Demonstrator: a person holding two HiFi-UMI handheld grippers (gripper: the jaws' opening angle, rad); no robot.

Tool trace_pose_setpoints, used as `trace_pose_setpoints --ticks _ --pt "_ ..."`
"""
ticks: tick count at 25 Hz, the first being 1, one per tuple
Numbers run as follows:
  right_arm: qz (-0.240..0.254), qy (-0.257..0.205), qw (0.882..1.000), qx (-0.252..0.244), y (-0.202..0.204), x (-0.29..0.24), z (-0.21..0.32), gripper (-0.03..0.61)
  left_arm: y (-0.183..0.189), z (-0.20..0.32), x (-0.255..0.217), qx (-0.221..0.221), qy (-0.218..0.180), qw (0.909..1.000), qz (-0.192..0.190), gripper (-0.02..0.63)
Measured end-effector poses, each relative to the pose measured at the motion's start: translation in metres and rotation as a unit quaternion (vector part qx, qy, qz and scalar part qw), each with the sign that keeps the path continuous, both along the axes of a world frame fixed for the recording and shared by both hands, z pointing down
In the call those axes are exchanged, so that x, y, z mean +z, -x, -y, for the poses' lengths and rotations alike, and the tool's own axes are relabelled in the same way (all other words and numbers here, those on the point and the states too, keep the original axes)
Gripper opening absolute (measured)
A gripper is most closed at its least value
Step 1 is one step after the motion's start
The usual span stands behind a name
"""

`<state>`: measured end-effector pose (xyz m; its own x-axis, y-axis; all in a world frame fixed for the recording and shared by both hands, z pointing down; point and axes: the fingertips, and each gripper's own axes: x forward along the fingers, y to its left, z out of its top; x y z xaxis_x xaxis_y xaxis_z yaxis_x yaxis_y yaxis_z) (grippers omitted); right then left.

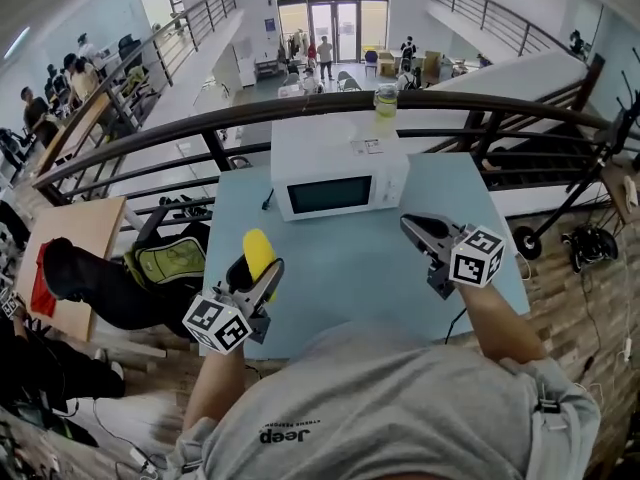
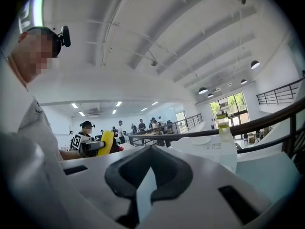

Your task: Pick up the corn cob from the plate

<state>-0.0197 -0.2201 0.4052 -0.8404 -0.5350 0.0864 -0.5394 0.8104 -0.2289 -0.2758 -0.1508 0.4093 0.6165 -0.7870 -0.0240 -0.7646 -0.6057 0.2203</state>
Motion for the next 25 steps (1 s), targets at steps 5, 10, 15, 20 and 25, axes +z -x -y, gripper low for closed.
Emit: trace_pose_setpoints --ticks 5,10,15,20,25 --pt "-0.028 0.016 0.999 0.017 -0.023 0.045 -0.004 0.015 -0.013 -0.006 0.028 -0.014 0.008 0.9997 -0.019 0.268" --pt "-0.048 0.035 0.998 0.023 -0.042 0.084 -0.01 0.015 -0.029 -0.009 0.048 -0.018 0.018 0.9995 -0.017 0.268" --pt "-0.048 0.056 0.997 0.024 -0.048 0.107 -0.018 0.015 -0.038 -0.016 0.062 -0.019 0.035 0.9991 -0.013 0.268" --pt "-0.036 0.062 0.997 0.019 -0.042 0.107 -0.018 0.015 -0.039 -0.019 0.066 -0.015 0.044 0.9988 -0.011 0.268" --pt "-0.035 0.051 0.998 0.01 -0.03 0.098 -0.018 0.015 -0.035 -0.015 0.058 -0.012 0.04 0.9991 -0.011 0.268"
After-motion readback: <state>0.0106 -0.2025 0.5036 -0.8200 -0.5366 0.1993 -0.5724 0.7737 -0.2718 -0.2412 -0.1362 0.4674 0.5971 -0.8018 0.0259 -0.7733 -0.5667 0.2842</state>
